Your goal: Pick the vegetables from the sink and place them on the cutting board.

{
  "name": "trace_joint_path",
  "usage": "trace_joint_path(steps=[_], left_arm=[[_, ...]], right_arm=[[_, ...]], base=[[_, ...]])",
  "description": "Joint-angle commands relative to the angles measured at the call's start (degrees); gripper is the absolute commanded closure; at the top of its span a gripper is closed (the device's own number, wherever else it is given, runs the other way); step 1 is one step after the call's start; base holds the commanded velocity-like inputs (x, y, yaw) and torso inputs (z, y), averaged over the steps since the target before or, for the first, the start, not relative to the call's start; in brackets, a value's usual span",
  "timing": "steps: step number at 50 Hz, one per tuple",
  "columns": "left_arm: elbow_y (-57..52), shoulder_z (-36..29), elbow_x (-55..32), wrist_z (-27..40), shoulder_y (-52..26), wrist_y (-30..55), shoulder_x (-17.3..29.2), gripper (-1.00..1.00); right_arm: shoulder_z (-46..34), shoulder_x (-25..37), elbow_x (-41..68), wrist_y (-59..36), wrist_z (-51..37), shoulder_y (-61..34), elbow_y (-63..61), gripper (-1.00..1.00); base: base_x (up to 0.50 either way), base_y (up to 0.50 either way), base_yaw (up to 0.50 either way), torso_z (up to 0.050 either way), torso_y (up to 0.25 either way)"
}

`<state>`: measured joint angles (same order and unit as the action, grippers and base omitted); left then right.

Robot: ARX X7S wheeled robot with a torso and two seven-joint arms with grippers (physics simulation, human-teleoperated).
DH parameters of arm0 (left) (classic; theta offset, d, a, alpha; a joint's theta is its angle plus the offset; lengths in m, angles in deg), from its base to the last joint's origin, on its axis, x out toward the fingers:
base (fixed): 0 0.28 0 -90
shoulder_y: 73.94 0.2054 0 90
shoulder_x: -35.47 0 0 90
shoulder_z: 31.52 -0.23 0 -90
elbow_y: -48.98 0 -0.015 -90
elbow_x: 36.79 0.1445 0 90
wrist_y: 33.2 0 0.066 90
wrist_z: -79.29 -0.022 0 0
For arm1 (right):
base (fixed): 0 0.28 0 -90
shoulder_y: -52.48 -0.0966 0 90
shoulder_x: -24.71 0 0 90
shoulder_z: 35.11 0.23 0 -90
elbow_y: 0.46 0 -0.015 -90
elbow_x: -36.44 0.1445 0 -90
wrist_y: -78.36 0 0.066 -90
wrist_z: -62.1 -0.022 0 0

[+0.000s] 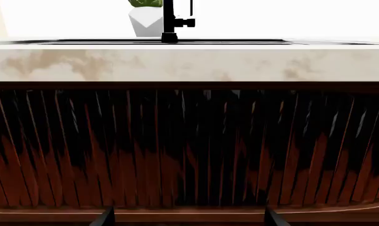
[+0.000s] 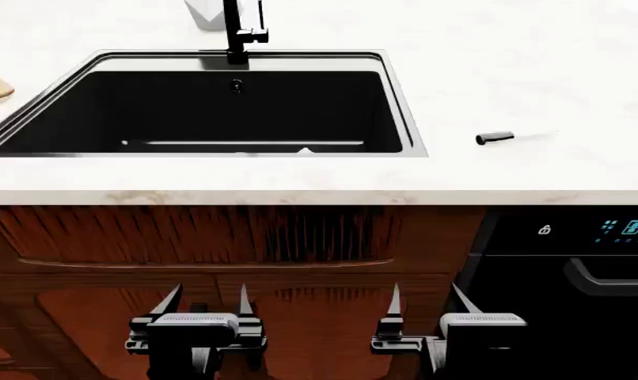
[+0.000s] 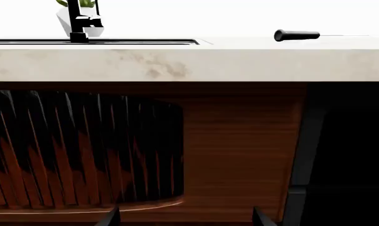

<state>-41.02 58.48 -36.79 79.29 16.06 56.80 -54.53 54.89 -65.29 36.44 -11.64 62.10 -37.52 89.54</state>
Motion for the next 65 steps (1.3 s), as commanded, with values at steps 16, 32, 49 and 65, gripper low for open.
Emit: trace_joint_path(steps=[16,32,49,65], left_arm=[[-21.2,-2.7,-4.3,3.1,-1.9,10.1,4.1,-1.0],[-37.4,-2.3,-7.3,5.4,-13.9,21.6,6.7,-1.0],[-36.1,-2.3,-9.7,6.3,-14.8,24.5,7.8,-1.0],[-31.2,-3.5,-9.7,8.3,-22.8,33.5,8.5,-1.0]], right_arm=[[-1.3,5.0,7.3,-17.0,-4.1,-2.7,-25.1,-1.0],[1.9,9.9,13.4,-33.2,-3.9,-14.1,-41.1,-1.0],[-2.6,10.9,10.2,-32.1,-5.2,-13.8,-41.0,-1.0],[-0.9,11.6,11.9,-36.5,-6.3,-18.5,-38.9,-1.0]], base=[[0.0,0.0,0.0,0.034,0.0],[0.0,0.0,0.0,0.05,0.0],[0.11,0.48,0.0,0.029,0.0],[0.23,0.45,0.0,0.0,0.0]])
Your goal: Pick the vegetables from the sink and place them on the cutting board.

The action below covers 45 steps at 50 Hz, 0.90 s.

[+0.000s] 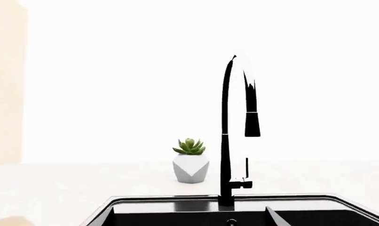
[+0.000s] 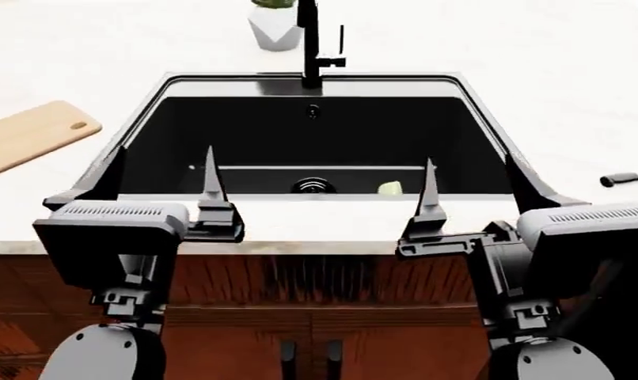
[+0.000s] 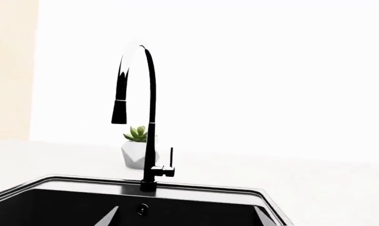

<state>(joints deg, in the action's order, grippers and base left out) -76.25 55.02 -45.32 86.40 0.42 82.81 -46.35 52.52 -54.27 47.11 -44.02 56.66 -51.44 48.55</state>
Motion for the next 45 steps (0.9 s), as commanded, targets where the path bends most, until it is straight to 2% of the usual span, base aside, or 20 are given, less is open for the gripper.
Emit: trace_joint_path(steps=[1,4,9,12,16,22,26,32,45], left_arm=[[5.3,-0.2,-1.2,1.1,-9.3,8.9,0.3,-1.0],[10.6,-0.2,-1.5,1.3,-16.9,12.1,0.0,-1.0],[29.0,1.9,-1.8,1.9,-30.9,12.2,-1.3,-1.0],[38.5,2.8,-2.0,2.1,-37.2,11.2,-1.8,-1.0],[44.4,3.9,-1.9,3.1,-41.9,10.3,-1.5,-1.0],[49.2,5.0,-1.6,4.3,-45.0,9.0,-0.8,-1.0],[57.3,2.6,0.3,3.6,-47.3,6.0,-0.5,-1.0],[65.0,2.0,0.7,3.1,-49.9,3.9,-0.3,-1.0],[65.7,2.6,-0.4,3.0,-49.8,4.0,0.1,-1.0]], right_arm=[[1.5,0.8,1.5,-6.2,-1.0,-6.7,2.9,-1.0],[2.1,1.2,3.5,-12.4,-0.2,-16.1,8.0,-1.0],[1.4,1.6,3.9,-16.6,1.5,-33.3,24.8,-1.0],[0.9,1.7,2.7,-15.5,1.7,-39.1,34.7,-1.0],[0.4,1.6,2.4,-15.8,1.9,-42.7,40.8,-1.0],[-0.7,1.5,2.0,-16.9,2.0,-45.4,45.4,-1.0],[-2.5,1.5,1.2,-18.0,2.0,-47.1,47.9,-1.0],[-4.7,0.5,-1.0,-13.9,1.3,-50.0,57.7,-1.0],[-5.2,-0.9,-0.3,-10.6,2.1,-50.1,62.7,-1.0]], base=[[0.5,0.12,0.0,0.0,0.0],[0.5,0.03,0.0,0.0,0.0],[0.5,0.0,0.0,0.0,0.0],[0.5,0.0,0.0,0.0,0.0],[0.5,0.0,0.0,0.0,0.0],[0.5,0.0,0.0,0.0,0.0],[0.5,0.0,0.0,0.0,0.0],[0.5,0.0,0.0,0.0,0.003],[0.5,0.0,0.0,0.0,0.001]])
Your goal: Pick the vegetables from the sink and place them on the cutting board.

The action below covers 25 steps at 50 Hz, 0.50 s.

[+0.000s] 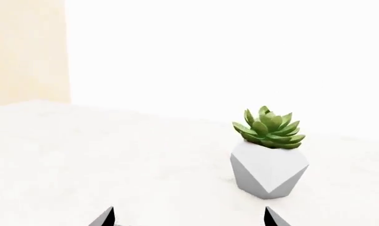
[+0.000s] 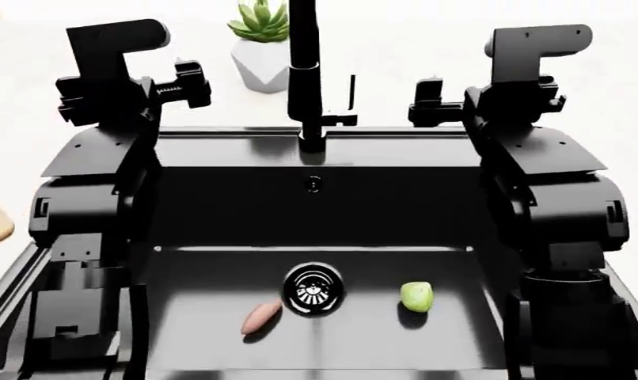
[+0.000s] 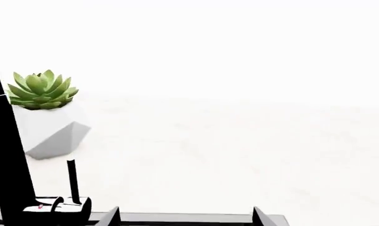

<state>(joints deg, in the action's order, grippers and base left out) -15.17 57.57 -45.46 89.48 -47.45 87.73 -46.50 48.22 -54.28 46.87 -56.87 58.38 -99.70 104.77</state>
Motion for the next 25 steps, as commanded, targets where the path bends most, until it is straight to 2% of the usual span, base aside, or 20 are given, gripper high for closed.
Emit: trace_joint_path(steps=[1,10,14,17,22,25], left_arm=[[5.0,-0.1,-0.3,-0.1,-1.9,-1.2,0.2,-1.0],[5.7,-0.1,-0.8,-0.6,-1.7,-1.5,0.6,-1.0],[3.7,0.6,-3.0,-2.6,-1.3,1.7,0.9,-1.0],[-3.4,1.5,-6.8,-5.4,0.7,8.5,1.8,-1.0],[-22.1,0.3,-12.8,-9.9,5.1,22.3,5.3,-1.0],[-34.8,0.4,-17.6,-11.5,7.9,31.9,8.0,-1.0]], right_arm=[[-0.8,-1.0,0.1,2.4,0.4,-1.7,6.7,-1.0],[-1.2,-0.5,0.5,1.3,0.7,-0.8,4.8,-1.0],[-1.5,0.5,1.4,-2.2,1.4,-0.3,0.1,-1.0],[-2.3,2.5,2.8,-8.1,3.0,0.5,-7.8,-1.0],[-4.3,7.4,6.7,-23.8,6.0,0.9,-24.3,-1.0],[-4.9,10.5,10.8,-37.1,8.2,0.0,-33.6,-1.0]], base=[[0.5,0.0,0.0,0.0,0.0],[0.5,0.0,0.0,0.0,0.001],[0.5,0.0,0.0,0.0,0.0],[0.5,0.0,0.0,0.0,0.0],[0.5,0.0,0.0,0.0,0.002],[0.03,0.0,0.0,0.0,0.0]])
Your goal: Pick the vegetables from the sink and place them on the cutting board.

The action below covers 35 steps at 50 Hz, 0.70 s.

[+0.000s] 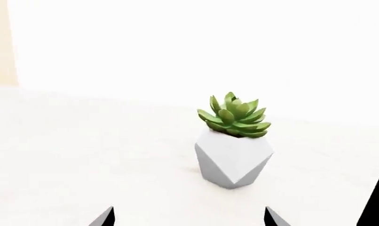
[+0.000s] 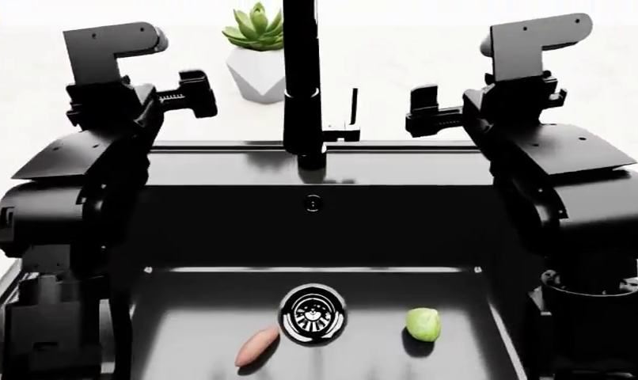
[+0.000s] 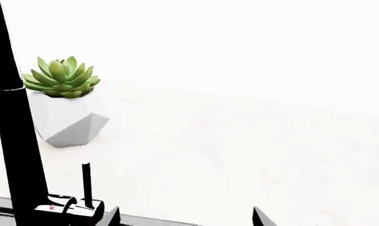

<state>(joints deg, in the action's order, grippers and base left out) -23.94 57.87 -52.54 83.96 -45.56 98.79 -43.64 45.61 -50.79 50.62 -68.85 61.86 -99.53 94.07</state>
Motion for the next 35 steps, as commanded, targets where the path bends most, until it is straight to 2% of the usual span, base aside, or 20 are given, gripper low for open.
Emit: trace_joint_path(steps=[1,2,3,5,7,9,10,13,17,21,31,35], left_arm=[[-29.8,-0.1,-12.1,-6.8,6.9,23.4,6.2,-1.0],[-33.1,-0.1,-13.6,-7.5,8.0,25.6,7.2,-1.0],[-35.3,-0.1,-14.6,-7.9,8.8,27.2,7.9,-1.0],[-39.1,-0.8,-16.4,-8.9,10.3,30.3,9.6,-1.0],[-41.9,-2.4,-18.1,-10.2,10.6,33.7,11.4,-1.0],[-43.6,-5.5,-18.5,-11.3,10.4,35.3,13.6,-1.0],[-44.2,-7.2,-18.5,-11.8,10.3,35.9,14.6,-1.0],[-46.4,-12.6,-18.8,-13.7,9.7,37.3,17.8,-1.0],[-47.0,-14.9,-21.2,-15.2,10.0,41.9,18.5,-1.0],[-47.8,-18.0,-23.7,-16.3,11.1,45.6,19.2,-1.0],[-46.5,-32.9,-24.6,-20.6,9.8,44.2,23.7,-1.0],[-45.3,-35.0,-25.6,-22.1,9.1,44.6,23.6,-1.0]], right_arm=[[-2.5,8.1,8.3,-29.2,5.2,-0.6,-25.7,-1.0],[-2.2,9.5,11.4,-32.7,4.3,-1.0,-27.8,-1.0],[-2.4,12.5,20.0,-32.8,-2.3,-1.7,-27.2,-1.0],[-4.2,19.3,37.2,-32.7,-19.5,-4.7,-24.6,-1.0],[-7.9,23.3,54.4,-32.7,-34.7,-8.0,-22.1,-1.0],[-12.0,25.5,71.5,-32.5,-42.7,-10.8,-20.1,-1.0],[-14.2,26.4,76.9,-32.4,-45.7,-11.9,-19.2,-1.0],[-20.3,28.4,85.1,-32.2,-51.9,-15.6,-17.0,-1.0],[-26.3,30.3,94.0,-31.2,-57.3,-18.7,-14.7,-1.0],[-29.3,31.2,97.7,-30.4,-58.7,-18.6,-14.9,-1.0],[-32.4,30.9,96.3,-30.1,-55.7,-17.4,-14.9,-1.0],[-33.1,30.8,95.1,-29.8,-54.7,-17.1,-15.1,-1.0]], base=[[0.0,0.0,0.0,0.0,0.0],[0.0,0.0,0.0,0.0,0.0],[0.0,0.0,0.0,0.0,0.0],[0.0,0.0,0.0,0.0,0.0],[0.0,0.0,0.0,0.0,0.0],[0.0,0.0,0.0,0.0,0.0],[0.0,0.0,0.0,0.0,0.0],[0.0,0.0,0.0,0.0,0.0],[0.0,0.0,0.0,0.0,0.0],[0.0,0.0,0.0,0.0,0.0],[0.0,0.0,0.0,0.0,0.0],[0.0,0.0,0.0,0.0,0.0]])
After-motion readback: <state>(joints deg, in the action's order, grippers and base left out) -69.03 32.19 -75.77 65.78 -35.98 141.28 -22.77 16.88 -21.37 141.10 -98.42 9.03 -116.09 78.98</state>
